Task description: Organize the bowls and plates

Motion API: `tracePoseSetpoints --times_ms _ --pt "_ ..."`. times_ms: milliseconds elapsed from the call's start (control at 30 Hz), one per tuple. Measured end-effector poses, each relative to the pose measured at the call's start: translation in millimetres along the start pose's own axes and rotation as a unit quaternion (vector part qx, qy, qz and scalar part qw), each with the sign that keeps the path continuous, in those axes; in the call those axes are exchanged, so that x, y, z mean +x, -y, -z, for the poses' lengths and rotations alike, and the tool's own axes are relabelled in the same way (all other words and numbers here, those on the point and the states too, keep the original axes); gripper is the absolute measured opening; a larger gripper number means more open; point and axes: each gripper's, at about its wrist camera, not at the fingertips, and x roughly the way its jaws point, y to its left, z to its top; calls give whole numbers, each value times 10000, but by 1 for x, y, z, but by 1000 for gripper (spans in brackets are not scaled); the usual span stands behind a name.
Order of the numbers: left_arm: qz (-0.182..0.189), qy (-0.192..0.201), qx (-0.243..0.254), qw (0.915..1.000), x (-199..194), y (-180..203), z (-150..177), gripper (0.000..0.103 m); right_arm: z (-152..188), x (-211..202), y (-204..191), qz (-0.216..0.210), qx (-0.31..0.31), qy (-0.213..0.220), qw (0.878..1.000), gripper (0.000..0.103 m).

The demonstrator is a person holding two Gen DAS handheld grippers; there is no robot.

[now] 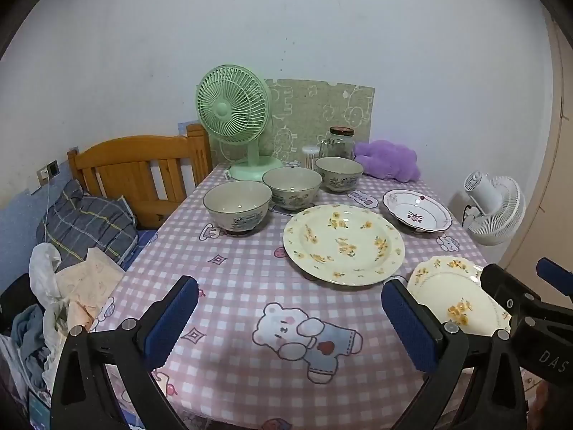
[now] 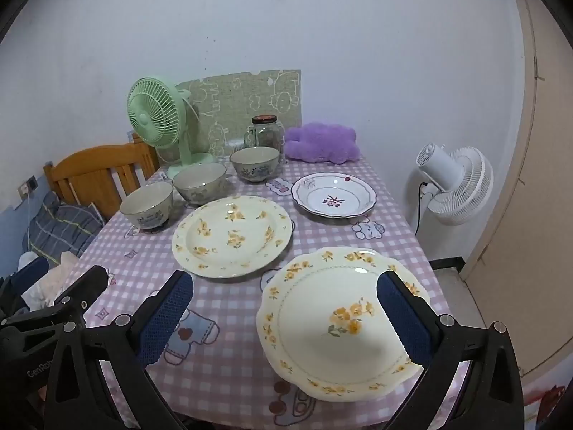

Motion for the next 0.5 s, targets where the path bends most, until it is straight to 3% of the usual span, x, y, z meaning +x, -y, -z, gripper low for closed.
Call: tracePoseSetpoints --times_ms 133,500 --pt "-131 42 155 9998 -6 9 -1 103 1 -1 0 2 30 27 10000 103" --pt "68 1 -25 10000 -12 7 2 103 2 -13 11 46 -18 -19 10000 103"
